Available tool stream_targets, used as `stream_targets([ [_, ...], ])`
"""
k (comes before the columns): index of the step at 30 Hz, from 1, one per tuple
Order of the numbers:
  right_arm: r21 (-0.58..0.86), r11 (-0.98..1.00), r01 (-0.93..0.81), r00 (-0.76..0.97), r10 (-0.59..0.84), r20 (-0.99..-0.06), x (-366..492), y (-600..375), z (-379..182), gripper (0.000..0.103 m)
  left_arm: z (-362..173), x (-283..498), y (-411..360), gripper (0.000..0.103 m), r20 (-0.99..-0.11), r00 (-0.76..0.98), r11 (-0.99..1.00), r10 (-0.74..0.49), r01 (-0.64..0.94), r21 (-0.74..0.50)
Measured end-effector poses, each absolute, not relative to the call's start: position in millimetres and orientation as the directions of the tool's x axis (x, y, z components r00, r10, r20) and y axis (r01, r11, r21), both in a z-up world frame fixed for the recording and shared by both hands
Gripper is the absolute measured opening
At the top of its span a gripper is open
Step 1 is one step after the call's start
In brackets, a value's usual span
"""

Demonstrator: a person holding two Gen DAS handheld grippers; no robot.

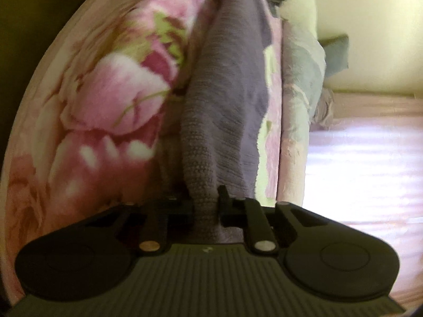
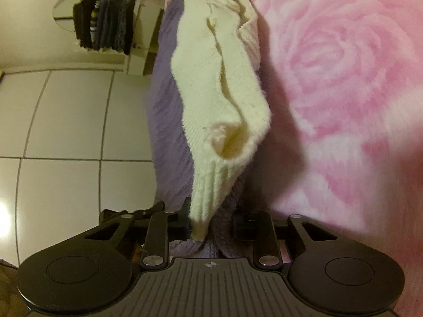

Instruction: Fold clothes

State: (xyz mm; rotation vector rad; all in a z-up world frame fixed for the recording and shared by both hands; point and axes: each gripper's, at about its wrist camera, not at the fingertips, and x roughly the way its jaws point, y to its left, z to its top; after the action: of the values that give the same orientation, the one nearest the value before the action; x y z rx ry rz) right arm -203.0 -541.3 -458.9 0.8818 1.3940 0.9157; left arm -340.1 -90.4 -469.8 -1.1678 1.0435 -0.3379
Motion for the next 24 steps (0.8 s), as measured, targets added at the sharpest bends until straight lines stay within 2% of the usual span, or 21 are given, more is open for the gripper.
stream_targets([
  [4, 0.935, 0.355, -0.002, 0.021, 0.935, -0.355, -219, -546, -441, 0.023, -449, -350, -84, 0.010, -0.452, 0.525, 0.394, -0.721, -0.226, -0.891],
  [8, 0.942, 0.334, 0.025, 0.013, 0.942, -0.335, -254, -542, -429, 0.023, -432, -378, -71, 0.010, -0.455, 0.481, 0.396, -0.750, -0.225, -0.890],
  [14, 0.929, 0.284, 0.238, 0.041, 0.952, -0.302, -362, -550, -425, 0.023, -421, -446, -49, 0.010, -0.506, 0.364, 0.389, -0.782, -0.349, -0.852],
  [18, 0.875, 0.273, 0.399, 0.054, 0.946, -0.319, -423, -560, -430, 0.023, -417, -483, -38, 0.010, -0.546, 0.304, 0.388, -0.781, -0.447, -0.806],
  [21, 0.848, 0.259, 0.461, 0.074, 0.942, -0.328, -438, -565, -426, 0.023, -411, -489, -29, 0.010, -0.548, 0.303, 0.357, -0.780, -0.504, -0.786],
  [24, 0.858, 0.237, 0.455, 0.114, 0.940, -0.320, -426, -568, -407, 0.023, -398, -475, -26, 0.010, -0.503, 0.345, 0.299, -0.792, -0.500, -0.813],
])
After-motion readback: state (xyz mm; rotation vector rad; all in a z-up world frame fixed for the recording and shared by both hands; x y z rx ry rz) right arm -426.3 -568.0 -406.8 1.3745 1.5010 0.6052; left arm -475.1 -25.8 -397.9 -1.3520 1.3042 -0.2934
